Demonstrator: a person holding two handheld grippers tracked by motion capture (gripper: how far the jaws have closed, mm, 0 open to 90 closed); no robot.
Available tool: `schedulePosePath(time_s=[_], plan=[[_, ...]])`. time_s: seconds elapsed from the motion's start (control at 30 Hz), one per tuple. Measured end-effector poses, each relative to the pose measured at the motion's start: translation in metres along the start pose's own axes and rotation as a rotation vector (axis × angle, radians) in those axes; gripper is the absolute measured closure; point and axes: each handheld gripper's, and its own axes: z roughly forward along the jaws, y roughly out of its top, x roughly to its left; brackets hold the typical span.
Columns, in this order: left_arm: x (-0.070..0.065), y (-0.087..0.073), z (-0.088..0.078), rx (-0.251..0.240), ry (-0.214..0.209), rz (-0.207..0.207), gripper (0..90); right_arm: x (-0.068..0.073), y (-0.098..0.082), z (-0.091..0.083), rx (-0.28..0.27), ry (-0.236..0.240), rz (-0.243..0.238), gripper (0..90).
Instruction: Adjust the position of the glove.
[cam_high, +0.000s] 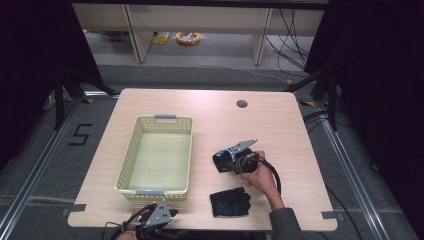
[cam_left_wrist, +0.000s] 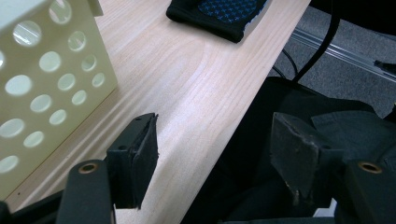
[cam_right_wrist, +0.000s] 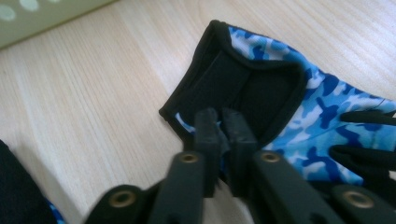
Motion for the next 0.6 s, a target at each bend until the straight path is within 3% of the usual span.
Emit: schedulePosePath(time_s=[0.07,0.1,0.13,0.2,0.23,0.27,0.33,0.43,0.47,0.5,0.57,0.6], plan=[[0.0,0.0,0.0,0.002,0.001,0.001,32.1,0.0,0.0,0.0,-0.003,0.004,0.011,89.0],[0.0,0.0,0.001,0.001,-0.008,-0.002,32.1,0.001,-0.001,-0.001,0.006,-0.021,0.038,89.3],[0.0,0.0,0.001,0.003,-0.004,-0.002,32.3,0.001,0.0,0.0,-0.01,-0.007,0.01,89.5],[-0.001,-0.001,0.001,-0.013,-0.004,-0.019,32.3,0.002,0.001,0.0,-0.01,-0.02,0.028,89.7],[-0.001,-0.001,0.001,0.003,-0.001,-0.023,32.3,0.003,0.001,-0.003,0.008,-0.052,0.056,89.7],[-0.001,-0.001,0.001,0.001,-0.002,-0.028,32.3,0.003,0.004,-0.003,-0.025,-0.048,0.041,89.8],[0.0,-0.001,0.001,0.004,-0.003,-0.028,32.3,0.003,0.005,-0.006,-0.023,-0.053,0.034,89.8],[0.0,-0.001,-0.001,0.008,0.007,-0.015,32.2,0.005,0.011,-0.016,-0.071,-0.088,0.025,89.8],[0.0,-0.001,-0.001,0.001,0.007,-0.023,32.2,0.01,0.016,-0.03,-0.091,-0.105,0.052,89.8],[-0.001,-0.001,0.0,0.0,-0.005,-0.029,32.2,0.01,0.017,-0.033,-0.131,-0.109,0.029,89.8],[-0.001,-0.001,-0.001,-0.001,-0.011,-0.028,32.2,0.012,0.018,-0.038,-0.129,-0.102,0.033,89.8],[-0.002,-0.001,0.0,-0.013,-0.002,-0.035,31.9,0.021,0.022,-0.051,-0.154,-0.092,0.029,89.8]])
